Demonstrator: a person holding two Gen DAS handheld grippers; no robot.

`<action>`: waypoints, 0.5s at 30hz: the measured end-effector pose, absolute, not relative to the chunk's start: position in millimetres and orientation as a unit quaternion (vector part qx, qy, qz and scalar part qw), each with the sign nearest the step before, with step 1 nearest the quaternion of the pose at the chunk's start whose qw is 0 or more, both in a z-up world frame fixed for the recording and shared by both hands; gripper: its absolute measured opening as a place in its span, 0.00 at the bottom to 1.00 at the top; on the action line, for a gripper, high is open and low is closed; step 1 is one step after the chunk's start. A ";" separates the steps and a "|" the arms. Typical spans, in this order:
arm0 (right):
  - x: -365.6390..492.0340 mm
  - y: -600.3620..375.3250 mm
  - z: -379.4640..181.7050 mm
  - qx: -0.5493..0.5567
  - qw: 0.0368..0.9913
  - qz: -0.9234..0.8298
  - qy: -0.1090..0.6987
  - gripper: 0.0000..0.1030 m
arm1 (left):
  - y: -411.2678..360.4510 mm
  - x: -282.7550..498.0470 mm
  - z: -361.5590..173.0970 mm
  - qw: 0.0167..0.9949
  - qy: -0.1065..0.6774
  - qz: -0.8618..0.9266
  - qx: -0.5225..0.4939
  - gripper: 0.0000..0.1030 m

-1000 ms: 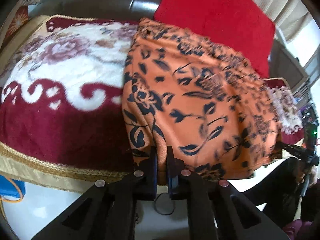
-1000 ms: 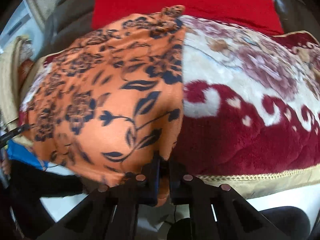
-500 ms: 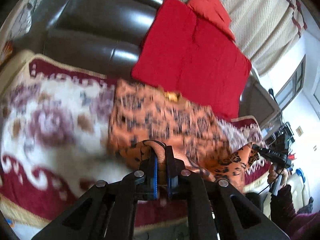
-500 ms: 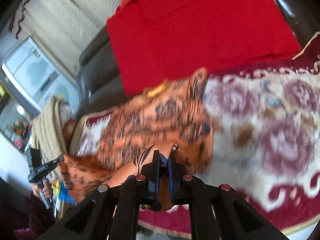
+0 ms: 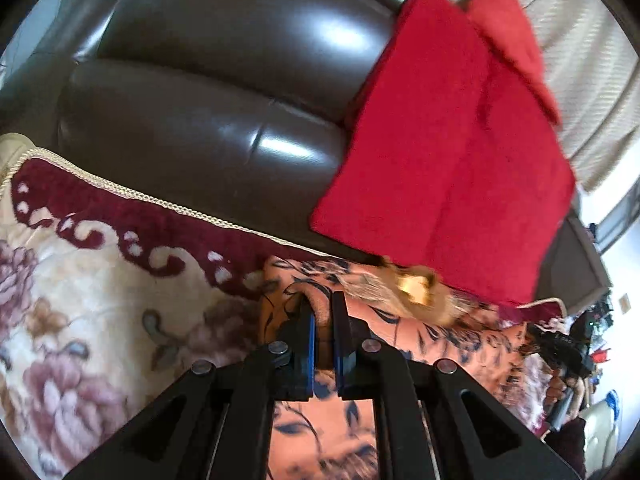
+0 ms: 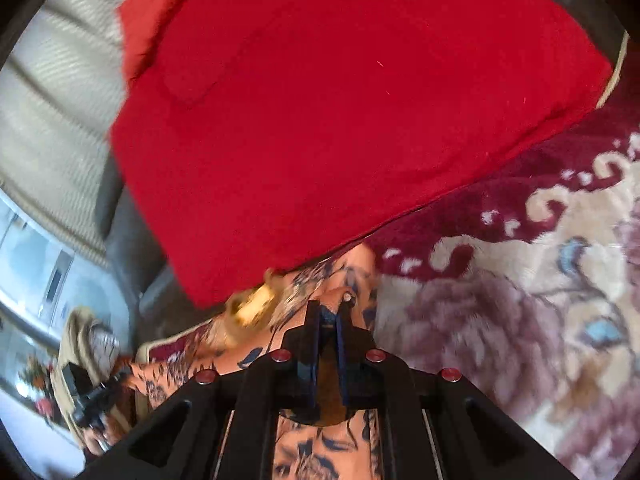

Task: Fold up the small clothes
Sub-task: 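Grasp the blouse hem with both grippers and lift toward the collar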

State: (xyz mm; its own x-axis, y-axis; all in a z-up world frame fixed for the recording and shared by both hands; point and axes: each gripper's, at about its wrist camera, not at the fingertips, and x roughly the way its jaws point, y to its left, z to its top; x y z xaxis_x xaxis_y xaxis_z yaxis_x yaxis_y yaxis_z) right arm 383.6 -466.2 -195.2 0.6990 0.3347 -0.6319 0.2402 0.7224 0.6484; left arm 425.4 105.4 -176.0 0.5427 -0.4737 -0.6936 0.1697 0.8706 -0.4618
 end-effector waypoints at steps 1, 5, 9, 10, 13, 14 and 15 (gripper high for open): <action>393.7 -468.7 -207.0 0.382 0.838 0.026 0.389 0.07 | 103.9 432.9 -184.8 0.861 0.445 -0.177 -0.170 0.07; 410.8 -480.1 -251.3 0.457 0.799 0.042 0.388 0.11 | 96.8 457.3 -231.5 0.849 0.483 -0.145 -0.157 0.08; 393.4 -494.4 -257.3 0.510 0.784 0.058 0.349 0.18 | 103.3 454.7 -247.1 0.839 0.488 -0.135 -0.198 0.09; 386.2 -496.8 -250.9 0.505 0.792 0.055 0.337 0.34 | 107.1 450.0 -242.2 0.841 0.479 -0.135 -0.210 0.11; 355.1 -502.2 -221.1 0.489 0.824 0.042 0.282 0.82 | 119.6 421.3 -214.3 0.870 0.421 -0.103 -0.235 0.45; 349.4 -498.5 -210.4 0.466 0.837 0.043 0.282 0.82 | 117.9 405.6 -199.9 0.888 0.393 -0.088 -0.222 0.54; 344.8 -491.9 -200.3 0.441 0.848 0.047 0.288 0.82 | 112.4 393.9 -189.0 0.898 0.378 -0.086 -0.207 0.54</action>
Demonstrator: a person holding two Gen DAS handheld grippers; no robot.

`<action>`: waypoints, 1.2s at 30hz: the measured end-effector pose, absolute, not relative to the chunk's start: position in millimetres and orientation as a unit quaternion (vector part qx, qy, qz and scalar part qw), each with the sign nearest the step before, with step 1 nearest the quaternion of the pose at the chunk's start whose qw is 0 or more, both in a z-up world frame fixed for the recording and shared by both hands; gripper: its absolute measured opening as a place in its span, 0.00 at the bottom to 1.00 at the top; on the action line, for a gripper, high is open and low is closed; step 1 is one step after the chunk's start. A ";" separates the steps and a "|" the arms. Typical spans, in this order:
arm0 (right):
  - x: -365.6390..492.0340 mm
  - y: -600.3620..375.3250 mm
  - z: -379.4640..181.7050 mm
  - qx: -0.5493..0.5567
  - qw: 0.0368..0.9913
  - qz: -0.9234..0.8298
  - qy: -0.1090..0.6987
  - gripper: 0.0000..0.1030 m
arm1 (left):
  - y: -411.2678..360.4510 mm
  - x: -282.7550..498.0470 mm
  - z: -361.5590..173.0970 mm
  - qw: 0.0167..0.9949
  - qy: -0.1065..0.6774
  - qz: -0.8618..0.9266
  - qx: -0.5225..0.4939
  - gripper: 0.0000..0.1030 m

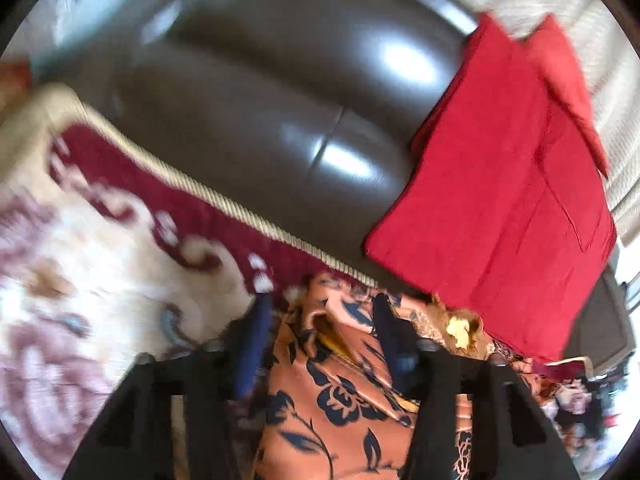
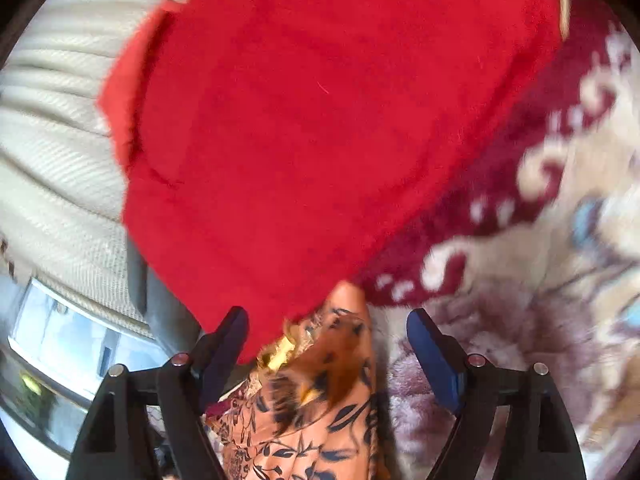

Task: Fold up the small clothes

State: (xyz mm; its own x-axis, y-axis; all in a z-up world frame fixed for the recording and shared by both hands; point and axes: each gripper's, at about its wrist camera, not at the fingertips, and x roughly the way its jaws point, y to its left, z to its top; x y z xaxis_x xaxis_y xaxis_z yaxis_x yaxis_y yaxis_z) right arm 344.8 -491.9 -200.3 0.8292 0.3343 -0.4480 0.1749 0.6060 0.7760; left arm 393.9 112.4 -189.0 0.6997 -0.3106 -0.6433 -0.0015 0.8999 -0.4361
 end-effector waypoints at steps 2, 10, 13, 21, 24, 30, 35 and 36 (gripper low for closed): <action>338.6 -475.2 -187.9 0.407 0.862 0.061 0.297 0.78 | 92.5 367.0 -175.3 0.904 0.364 -0.124 -0.185 0.54; 347.8 -351.0 -185.0 0.227 0.870 0.142 0.414 0.37 | -6.2 329.6 -218.9 0.857 0.467 -0.203 -0.079 0.54; 362.3 -321.6 -204.2 0.193 0.859 0.147 0.450 0.37 | -16.0 342.7 -231.2 0.848 0.483 -0.200 -0.092 0.53; 404.9 -316.7 -219.9 0.209 0.878 0.118 0.415 0.37 | -25.4 387.3 -220.7 0.861 0.438 -0.211 -0.150 0.53; 415.2 -330.0 -214.8 0.236 0.898 0.093 0.360 0.37 | -22.0 398.1 -217.9 0.874 0.399 -0.207 -0.187 0.53; 414.1 -358.4 -219.5 0.300 0.898 0.074 0.314 0.38 | -0.1 405.9 -205.3 0.898 0.338 -0.167 -0.226 0.54; 388.8 -359.3 -202.8 0.254 0.911 0.070 0.316 0.38 | -4.8 395.3 -187.3 0.905 0.348 -0.163 -0.183 0.55; 378.9 -364.4 -194.7 0.245 0.913 0.065 0.320 0.38 | -10.0 391.4 -185.3 0.906 0.354 -0.163 -0.165 0.55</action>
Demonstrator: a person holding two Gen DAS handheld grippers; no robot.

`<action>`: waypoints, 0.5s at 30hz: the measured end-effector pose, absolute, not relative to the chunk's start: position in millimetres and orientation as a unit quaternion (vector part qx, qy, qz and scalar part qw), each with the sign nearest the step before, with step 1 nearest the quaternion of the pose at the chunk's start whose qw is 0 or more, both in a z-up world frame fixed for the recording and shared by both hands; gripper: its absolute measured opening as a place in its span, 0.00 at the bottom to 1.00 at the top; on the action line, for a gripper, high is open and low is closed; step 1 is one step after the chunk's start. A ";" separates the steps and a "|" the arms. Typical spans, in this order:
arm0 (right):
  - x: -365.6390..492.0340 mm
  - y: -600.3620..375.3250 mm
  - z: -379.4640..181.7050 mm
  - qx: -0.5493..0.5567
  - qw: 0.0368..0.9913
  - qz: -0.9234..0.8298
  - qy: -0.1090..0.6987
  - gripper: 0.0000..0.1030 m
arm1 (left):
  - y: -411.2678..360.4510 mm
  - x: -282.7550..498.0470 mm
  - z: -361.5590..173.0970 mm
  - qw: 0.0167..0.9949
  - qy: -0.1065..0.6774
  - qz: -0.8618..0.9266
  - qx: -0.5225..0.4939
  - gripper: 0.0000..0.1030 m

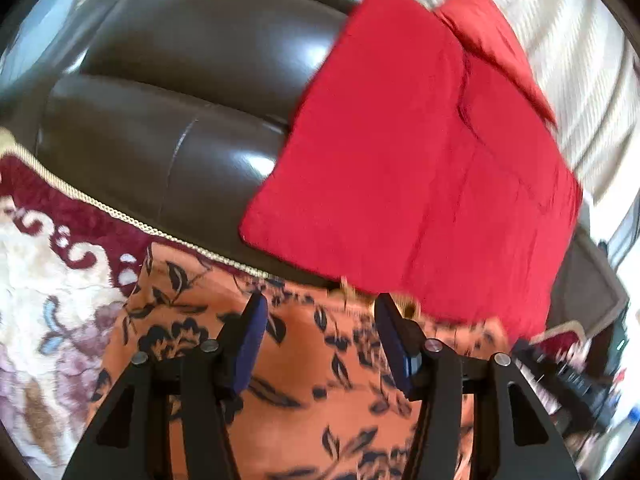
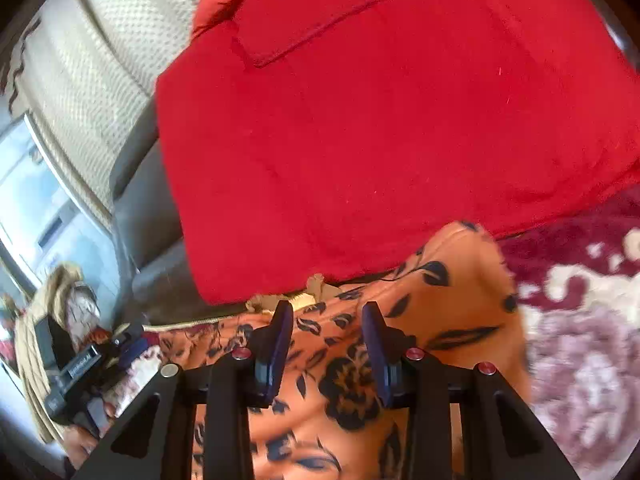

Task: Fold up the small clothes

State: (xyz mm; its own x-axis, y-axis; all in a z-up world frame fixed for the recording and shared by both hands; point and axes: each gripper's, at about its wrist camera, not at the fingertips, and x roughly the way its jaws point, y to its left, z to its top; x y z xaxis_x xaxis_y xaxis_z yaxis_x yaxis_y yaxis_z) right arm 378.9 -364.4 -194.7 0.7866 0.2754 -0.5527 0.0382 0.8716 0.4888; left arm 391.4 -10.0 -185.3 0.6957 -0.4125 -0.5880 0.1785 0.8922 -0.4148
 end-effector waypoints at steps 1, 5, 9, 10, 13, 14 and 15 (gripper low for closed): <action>369.8 -366.2 -191.0 0.236 0.914 0.058 0.326 0.38 | -17.1 386.3 -184.2 0.907 0.361 -0.162 -0.142 0.55; 341.2 -371.7 -186.5 0.230 0.910 0.059 0.341 0.38 | -34.5 363.8 -194.1 0.903 0.392 -0.159 -0.070 0.55; 315.9 -363.9 -195.0 0.197 0.906 0.038 0.373 0.38 | -37.9 348.9 -214.8 0.896 0.424 -0.128 -0.031 0.55; 311.5 -366.7 -198.4 0.198 0.902 0.036 0.381 0.38 | -37.8 345.6 -221.3 0.895 0.430 -0.114 -0.016 0.55; 308.7 -367.3 -226.7 0.185 0.878 0.009 0.442 0.39 | -34.4 343.3 -242.5 0.893 0.443 -0.074 0.031 0.59; 306.1 -366.9 -229.7 0.180 0.880 0.011 0.439 0.39 | -29.6 342.5 -248.0 0.896 0.437 -0.075 0.028 0.67; 300.9 -364.2 -229.3 0.161 0.886 0.013 0.434 0.39 | -25.0 341.3 -249.6 0.898 0.434 -0.073 0.022 0.69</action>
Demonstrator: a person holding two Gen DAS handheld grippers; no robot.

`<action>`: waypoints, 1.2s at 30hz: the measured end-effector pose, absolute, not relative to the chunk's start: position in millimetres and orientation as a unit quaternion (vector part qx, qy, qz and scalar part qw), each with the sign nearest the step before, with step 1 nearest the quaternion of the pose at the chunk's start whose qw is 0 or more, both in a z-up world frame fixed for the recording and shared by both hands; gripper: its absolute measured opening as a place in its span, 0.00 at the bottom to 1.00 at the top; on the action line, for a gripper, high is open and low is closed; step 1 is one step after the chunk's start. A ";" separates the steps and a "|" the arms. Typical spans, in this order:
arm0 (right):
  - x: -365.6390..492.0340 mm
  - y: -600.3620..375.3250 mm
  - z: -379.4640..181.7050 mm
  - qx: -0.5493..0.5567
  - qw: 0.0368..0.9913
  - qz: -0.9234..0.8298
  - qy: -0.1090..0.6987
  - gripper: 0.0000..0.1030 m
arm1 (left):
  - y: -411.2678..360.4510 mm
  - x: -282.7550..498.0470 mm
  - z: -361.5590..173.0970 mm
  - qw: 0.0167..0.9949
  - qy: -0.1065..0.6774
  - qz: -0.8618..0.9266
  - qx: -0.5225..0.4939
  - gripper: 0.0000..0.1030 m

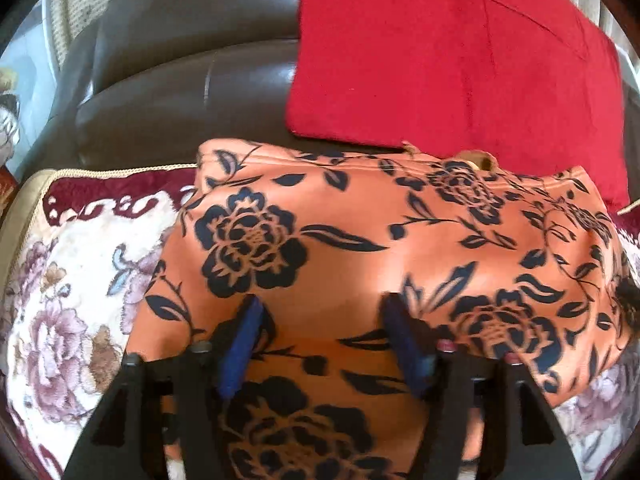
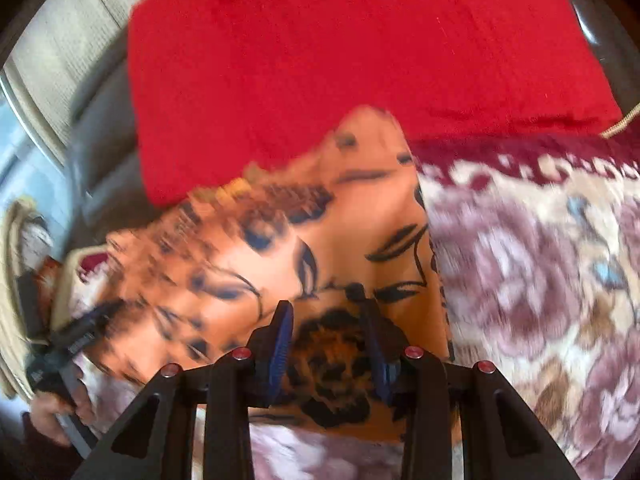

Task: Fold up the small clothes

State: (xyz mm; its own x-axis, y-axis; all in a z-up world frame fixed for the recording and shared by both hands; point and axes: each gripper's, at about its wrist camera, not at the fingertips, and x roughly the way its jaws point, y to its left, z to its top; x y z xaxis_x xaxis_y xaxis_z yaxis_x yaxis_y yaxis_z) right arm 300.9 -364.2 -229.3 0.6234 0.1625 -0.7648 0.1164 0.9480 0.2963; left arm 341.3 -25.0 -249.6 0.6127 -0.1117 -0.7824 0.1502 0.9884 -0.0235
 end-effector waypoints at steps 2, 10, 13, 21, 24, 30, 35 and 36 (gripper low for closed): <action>294.3 -362.7 -225.7 0.149 0.885 0.008 0.440 0.39 | -19.6 339.6 -246.7 0.897 0.437 -0.069 0.015 0.69; 277.2 -352.4 -212.2 0.187 0.890 0.056 0.413 0.39 | -13.4 304.2 -213.0 0.914 0.397 -0.085 -0.029 0.68; 286.2 -348.4 -237.3 0.196 0.861 0.059 0.466 0.39 | -15.5 301.8 -229.0 0.901 0.429 -0.064 -0.006 0.68; 252.0 -390.4 -224.7 0.299 0.849 0.076 0.429 0.39 | 11.0 291.5 -221.8 0.895 0.435 -0.050 -0.079 0.69; 233.7 -413.1 -219.6 0.351 0.840 0.080 0.405 0.70 | 34.8 277.2 -217.3 0.887 0.436 -0.048 -0.147 0.69; 213.6 -437.2 -241.6 0.442 0.786 0.088 0.424 0.71 | 67.3 255.4 -229.3 0.852 0.463 -0.043 -0.241 0.69; 223.3 -436.5 -248.2 0.465 0.781 0.082 0.409 0.71 | 59.1 261.6 -254.0 0.816 0.487 -0.083 -0.301 0.69; 230.0 -434.2 -253.4 0.471 0.778 0.077 0.408 0.71 | 58.0 265.4 -258.4 0.812 0.487 -0.083 -0.311 0.69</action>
State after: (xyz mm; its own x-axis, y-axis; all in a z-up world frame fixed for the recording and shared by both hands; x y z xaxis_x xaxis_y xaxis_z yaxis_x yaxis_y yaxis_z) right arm 230.0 -434.2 -253.4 0.6553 0.5038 -0.5628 0.2656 0.5437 0.7961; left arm 265.4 58.0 -258.4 0.5124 -0.4382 -0.7385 -0.1672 0.7926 -0.5864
